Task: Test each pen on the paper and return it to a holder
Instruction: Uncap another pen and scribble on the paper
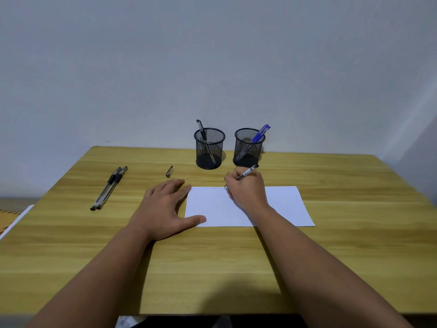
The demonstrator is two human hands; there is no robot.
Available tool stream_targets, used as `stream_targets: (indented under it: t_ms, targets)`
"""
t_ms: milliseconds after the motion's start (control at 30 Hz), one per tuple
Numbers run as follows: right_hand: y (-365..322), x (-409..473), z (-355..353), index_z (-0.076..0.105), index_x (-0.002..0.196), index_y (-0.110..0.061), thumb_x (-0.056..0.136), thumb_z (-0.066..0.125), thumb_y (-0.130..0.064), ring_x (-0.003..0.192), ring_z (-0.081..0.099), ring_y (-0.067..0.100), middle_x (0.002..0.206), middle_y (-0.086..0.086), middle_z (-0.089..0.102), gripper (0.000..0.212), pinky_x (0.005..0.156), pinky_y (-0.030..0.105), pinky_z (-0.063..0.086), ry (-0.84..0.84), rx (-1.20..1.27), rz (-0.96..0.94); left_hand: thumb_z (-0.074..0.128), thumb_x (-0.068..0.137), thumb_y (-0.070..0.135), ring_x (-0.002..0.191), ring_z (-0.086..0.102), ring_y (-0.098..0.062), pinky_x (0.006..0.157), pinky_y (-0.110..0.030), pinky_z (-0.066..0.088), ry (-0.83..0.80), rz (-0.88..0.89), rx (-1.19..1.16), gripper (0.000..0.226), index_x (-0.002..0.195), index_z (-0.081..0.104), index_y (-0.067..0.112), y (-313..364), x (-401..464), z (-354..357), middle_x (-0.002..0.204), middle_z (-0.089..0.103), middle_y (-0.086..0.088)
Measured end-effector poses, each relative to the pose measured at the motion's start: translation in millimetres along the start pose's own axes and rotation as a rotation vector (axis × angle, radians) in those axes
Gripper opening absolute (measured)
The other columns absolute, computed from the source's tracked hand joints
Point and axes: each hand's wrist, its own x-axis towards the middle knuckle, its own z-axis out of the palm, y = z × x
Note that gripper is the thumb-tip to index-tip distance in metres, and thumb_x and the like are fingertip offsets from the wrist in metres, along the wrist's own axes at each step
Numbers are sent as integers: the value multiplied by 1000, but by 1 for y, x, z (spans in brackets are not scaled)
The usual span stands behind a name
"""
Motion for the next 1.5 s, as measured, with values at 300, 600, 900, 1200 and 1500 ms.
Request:
stream_targets:
  t_ms: [300,600,900,1200,1500]
  targets:
    - [1,-1,-1,47,67,-4,88,65,-25,51,63,41,57,22,55,35,50,37,51,16,1,-2,37,66,101,148,26,-14,119,-43,22,11,5,3,107,152,42,37,1,0,0,159,35,11]
    - [-5,-5,-4,44,71,2,91,62,-20,60,43,26,69,32,46,34,55,36,40,26,-45,-47,34,66,102,149,24,-13,120,-43,21,4,5,10,108,152,41,38,0,0,0,160,34,11]
    - [-13,-4,-12,37,61,-13,90,60,-11,54,49,24,52,3,43,37,55,36,41,95,151,113,37,64,102,149,23,-11,119,-41,20,3,-4,-5,108,152,42,38,1,1,1,160,34,13]
    - [-29,-4,-19,50,66,-14,98,79,-38,43,48,18,49,0,48,49,42,25,36,52,284,111,35,63,103,150,21,-10,121,-39,17,1,-10,-8,110,153,40,39,0,-1,0,161,31,14]
    - [-71,-11,-53,80,101,-12,112,52,-43,45,54,9,76,7,76,43,42,21,42,49,464,172,47,67,96,148,26,-10,120,-36,20,3,-25,-112,106,154,40,35,3,-3,-8,160,35,13]
